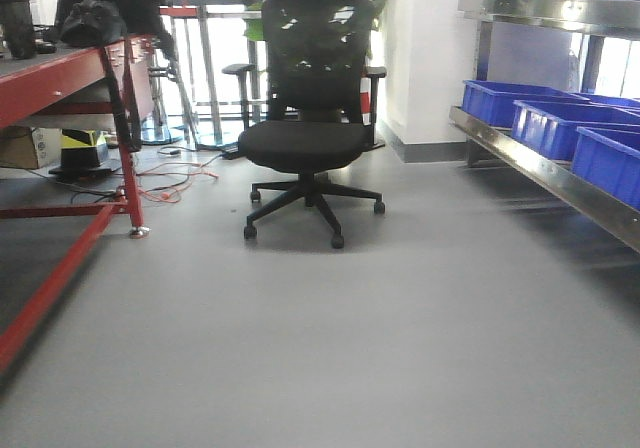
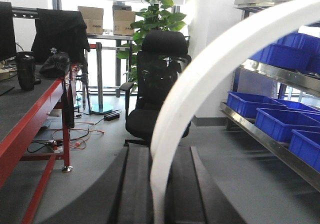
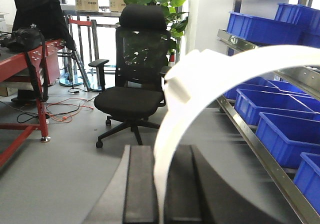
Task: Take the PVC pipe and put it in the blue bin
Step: 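Drive the base away from the table to the blue bin shelf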
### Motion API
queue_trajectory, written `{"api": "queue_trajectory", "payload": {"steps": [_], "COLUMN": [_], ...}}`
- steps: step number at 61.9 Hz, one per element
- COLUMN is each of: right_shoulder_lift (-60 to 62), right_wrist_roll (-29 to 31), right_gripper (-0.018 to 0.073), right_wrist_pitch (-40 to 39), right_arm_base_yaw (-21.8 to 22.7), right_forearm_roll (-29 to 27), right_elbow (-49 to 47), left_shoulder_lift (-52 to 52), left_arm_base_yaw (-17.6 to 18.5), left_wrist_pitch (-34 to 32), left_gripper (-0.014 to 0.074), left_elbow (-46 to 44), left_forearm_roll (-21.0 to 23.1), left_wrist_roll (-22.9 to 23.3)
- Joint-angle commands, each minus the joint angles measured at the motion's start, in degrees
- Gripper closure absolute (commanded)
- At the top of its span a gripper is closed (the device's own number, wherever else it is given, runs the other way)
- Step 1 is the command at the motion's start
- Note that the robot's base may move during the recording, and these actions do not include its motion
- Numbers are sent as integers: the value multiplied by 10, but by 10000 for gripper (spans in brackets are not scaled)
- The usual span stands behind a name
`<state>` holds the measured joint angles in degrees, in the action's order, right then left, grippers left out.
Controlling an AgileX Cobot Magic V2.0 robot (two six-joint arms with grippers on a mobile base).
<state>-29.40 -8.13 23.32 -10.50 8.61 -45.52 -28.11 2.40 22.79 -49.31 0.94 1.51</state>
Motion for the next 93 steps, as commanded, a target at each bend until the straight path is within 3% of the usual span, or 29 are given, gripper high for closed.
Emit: {"api": "queue_trajectory", "payload": {"steps": [1, 93], "right_shoulder_lift": [4, 4], "right_wrist_roll": [3, 3], "right_gripper": [728, 728], "right_wrist_pitch": [-14, -14], "right_arm_base_yaw": [0, 0], "right_forearm_roll": [6, 6], "right_elbow": [-4, -4], "left_shoulder_lift": [2, 2], "left_arm_base_yaw": [1, 1], "left_wrist_pitch": [-16, -16], "left_gripper": [707, 707], "left_elbow": [-1, -1], "left_forearm_roll": [3, 3], "left_wrist_roll": [-2, -2]}}
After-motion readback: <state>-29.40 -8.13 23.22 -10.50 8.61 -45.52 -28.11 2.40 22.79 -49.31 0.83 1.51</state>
